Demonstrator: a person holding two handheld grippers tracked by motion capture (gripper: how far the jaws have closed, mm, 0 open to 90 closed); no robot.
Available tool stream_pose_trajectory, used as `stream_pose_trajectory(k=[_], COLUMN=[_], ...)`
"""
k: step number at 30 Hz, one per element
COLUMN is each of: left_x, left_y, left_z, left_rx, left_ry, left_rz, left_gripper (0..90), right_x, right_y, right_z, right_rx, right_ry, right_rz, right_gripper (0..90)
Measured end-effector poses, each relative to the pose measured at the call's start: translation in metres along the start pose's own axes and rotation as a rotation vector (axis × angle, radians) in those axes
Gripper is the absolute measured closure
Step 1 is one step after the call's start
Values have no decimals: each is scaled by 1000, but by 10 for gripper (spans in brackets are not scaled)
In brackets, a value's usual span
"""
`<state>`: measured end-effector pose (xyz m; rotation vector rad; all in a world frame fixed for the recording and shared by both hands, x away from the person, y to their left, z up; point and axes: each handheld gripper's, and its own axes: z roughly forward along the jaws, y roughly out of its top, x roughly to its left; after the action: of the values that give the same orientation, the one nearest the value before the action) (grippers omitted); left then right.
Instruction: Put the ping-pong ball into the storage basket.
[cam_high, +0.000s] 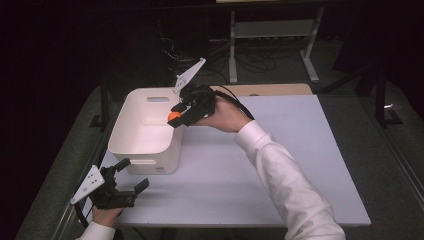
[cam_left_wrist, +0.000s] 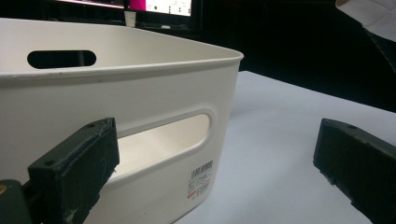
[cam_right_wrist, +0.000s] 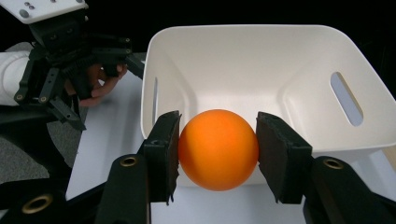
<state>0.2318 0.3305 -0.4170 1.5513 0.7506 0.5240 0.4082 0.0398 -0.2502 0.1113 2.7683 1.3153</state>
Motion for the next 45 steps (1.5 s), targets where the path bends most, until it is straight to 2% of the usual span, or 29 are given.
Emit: stream_pose_trajectory(k=[6,7,27,42,45], left_x=[0,0,0,0,1], left_y=[0,0,1,1,1], left_z=[0,0,-1,-2,-2], left_rx=[-5,-5,-12,-16,-10], left_ry=[0,-2,-2,-5,-5], left_rz=[-7,3,-6,-15,-14], left_gripper=[0,0,0,0,0], right_x=[-1,-1,-4,-8,-10], right_y=[7,8,19,19,18], right_z=[6,8,31,51,57], right_rx=[3,6,4,7,15], right_ry=[2,-1,37,59,49], right_rz=[0,-2,-3,10,17], right_gripper=[500,500,500,500,500])
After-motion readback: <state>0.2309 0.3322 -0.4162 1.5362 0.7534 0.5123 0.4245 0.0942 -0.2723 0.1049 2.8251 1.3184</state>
